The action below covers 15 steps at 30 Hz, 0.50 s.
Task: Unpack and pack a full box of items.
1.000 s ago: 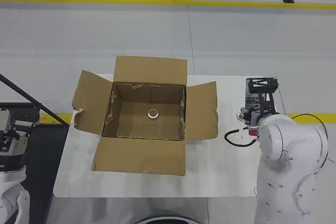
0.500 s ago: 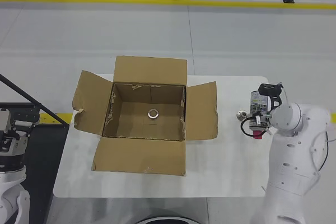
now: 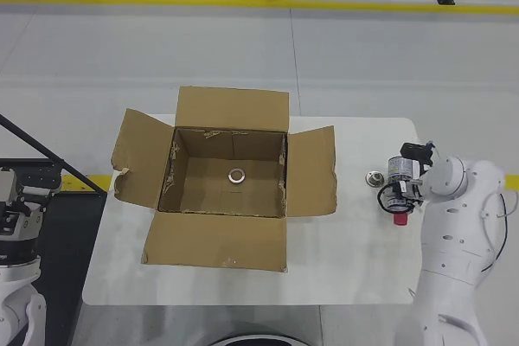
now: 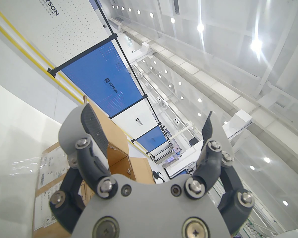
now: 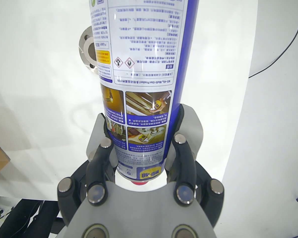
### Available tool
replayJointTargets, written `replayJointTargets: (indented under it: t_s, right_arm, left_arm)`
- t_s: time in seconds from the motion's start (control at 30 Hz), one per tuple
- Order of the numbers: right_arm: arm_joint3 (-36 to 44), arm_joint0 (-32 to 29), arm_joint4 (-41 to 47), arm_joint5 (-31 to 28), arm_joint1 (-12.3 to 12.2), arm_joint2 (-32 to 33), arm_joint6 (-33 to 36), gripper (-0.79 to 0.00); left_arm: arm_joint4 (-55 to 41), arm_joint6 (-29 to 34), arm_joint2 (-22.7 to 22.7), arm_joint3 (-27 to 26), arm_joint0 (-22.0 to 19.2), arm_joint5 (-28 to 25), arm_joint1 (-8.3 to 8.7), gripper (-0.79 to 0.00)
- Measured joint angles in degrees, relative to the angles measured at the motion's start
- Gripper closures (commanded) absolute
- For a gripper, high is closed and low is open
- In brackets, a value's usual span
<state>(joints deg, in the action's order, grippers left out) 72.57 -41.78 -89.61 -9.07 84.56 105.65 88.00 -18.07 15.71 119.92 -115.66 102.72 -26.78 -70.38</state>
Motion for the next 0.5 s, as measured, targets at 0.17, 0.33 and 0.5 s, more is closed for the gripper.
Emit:
replayJointTargets:
  t_s: [0.17, 0.33, 0.5]
  right_arm:
    - [-1.04, -0.09, 0.60, -0.40, -0.49, -0.62, 0.00, 0.000]
    - [-2.39, -0.10, 0.63, -1.11, -0.96, -1.90, 0.00, -0.200]
    - [-3.62, 0.32, 0.55, -0.69, -1.38, -3.04, 0.00, -0.336]
  left_arm:
    - [0.00, 0.00, 0.00, 0.00, 0.00, 0.00, 0.00, -0.785]
    - [0.00, 0.00, 0.00, 0.00, 0.00, 0.00, 0.00, -0.785]
    - [0.00, 0.00, 0.00, 0.00, 0.00, 0.00, 0.00, -0.785]
